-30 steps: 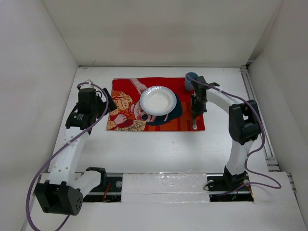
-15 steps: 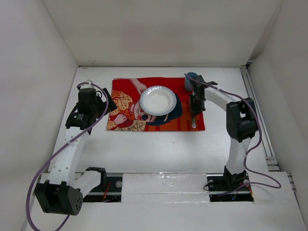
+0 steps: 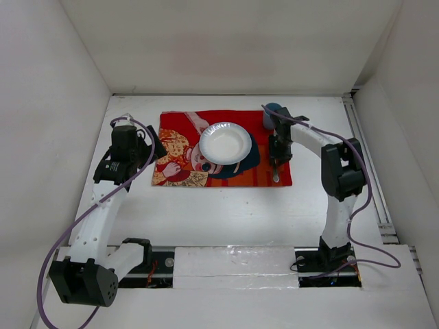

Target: Set the dinner table for one person

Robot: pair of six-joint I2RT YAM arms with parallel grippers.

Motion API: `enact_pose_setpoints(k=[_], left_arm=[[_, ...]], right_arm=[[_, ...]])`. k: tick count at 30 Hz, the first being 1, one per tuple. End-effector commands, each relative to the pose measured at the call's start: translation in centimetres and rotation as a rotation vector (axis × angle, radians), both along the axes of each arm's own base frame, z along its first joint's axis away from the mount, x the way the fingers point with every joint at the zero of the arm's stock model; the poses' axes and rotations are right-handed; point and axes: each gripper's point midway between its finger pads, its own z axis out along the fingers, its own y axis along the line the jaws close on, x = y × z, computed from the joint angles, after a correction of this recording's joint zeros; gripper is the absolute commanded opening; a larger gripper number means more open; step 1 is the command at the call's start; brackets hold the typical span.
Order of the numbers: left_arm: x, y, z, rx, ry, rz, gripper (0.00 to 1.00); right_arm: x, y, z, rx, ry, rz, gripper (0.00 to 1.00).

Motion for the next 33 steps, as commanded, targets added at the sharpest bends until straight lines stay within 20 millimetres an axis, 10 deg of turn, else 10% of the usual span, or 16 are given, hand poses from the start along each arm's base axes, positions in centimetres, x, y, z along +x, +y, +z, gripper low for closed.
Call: enact_pose_setpoints(k=[1,10,18,24,29,33], left_arm=[[0.5,0.2,1.1,0.006,-0.047,0.003,1.00],[0.9,2.9,-0.2,0.078,0.013,0.162,1.00],[-0.2,6.7,-2.2,0.224,0.101,0.334,1.00],[0.1,8.3,-1.2,0.347,0.031,0.282,1.00],[1.1,13.8,-4.9,0.264,0.157,0.331,1.00],[4.8,14.3,-7.3,0.080,0.156,0.212,1.00]], right_arm=[[1.3,1.0,2.8,0.027,-0.089,0.021,0.43],[0.0,0.9,8.6,0.074,-0.233,0.030,0.46],[-5.6,4.8,13.2,0.192,-0.401,0.187,0.47],[-9.8,10.3,11.6,0.446,-0.401,0.333,0.47],[-11.8,12.1,10.2,0.527,-0.386,0.434,0.47],[-12.1,12.2,10.4,0.552,-0.421,0.447,0.47]])
